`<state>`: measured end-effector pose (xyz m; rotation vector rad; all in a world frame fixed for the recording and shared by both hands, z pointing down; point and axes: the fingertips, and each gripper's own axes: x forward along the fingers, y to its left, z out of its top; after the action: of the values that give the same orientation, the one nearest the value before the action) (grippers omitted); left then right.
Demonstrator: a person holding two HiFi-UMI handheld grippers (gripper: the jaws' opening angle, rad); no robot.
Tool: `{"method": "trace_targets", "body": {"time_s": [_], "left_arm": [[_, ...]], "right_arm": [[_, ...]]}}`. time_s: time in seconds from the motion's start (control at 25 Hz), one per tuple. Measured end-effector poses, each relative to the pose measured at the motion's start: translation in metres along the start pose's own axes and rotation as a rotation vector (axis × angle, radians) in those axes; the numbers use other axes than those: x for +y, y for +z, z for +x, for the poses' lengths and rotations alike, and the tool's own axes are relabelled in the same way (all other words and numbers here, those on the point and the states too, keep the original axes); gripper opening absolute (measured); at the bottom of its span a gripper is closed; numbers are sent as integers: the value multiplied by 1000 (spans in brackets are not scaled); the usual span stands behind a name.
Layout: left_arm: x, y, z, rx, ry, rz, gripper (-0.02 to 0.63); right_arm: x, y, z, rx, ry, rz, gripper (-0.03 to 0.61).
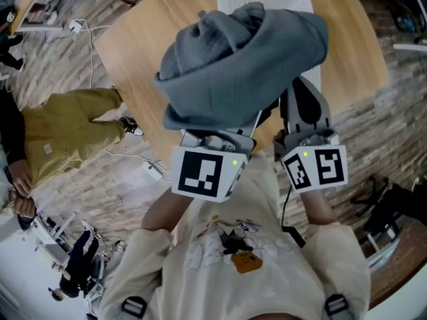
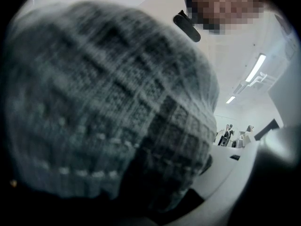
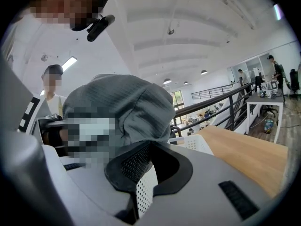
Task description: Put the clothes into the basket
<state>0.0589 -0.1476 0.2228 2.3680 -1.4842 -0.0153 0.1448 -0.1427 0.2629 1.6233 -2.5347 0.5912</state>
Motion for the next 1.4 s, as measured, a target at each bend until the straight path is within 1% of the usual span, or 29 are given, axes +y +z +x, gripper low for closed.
{"method": "trace_targets", "body": {"time_s": [0.2, 0.4, 0.64, 1.08, 1.28, 1.4], "left_arm": [[4, -17, 23, 30, 2, -19, 298], [10, -43, 49, 64, 24, -13, 298], [16, -64, 70, 94, 35, -16, 298], [32, -91, 100, 142, 45, -43, 298], [38, -102, 113, 144, 55, -37, 298], [35, -108, 121, 155, 50, -59, 298]], "right_arm": [[-20, -9, 13, 26, -20, 9, 25], [-41, -23, 26, 48, -28, 32, 25], [-56, -36, 39, 77, -35, 72, 25], [-75, -56, 67, 132, -63, 117, 25], [-85, -66, 77, 156, -85, 132, 25], [-94, -70, 80, 165, -106, 144, 25]]}}
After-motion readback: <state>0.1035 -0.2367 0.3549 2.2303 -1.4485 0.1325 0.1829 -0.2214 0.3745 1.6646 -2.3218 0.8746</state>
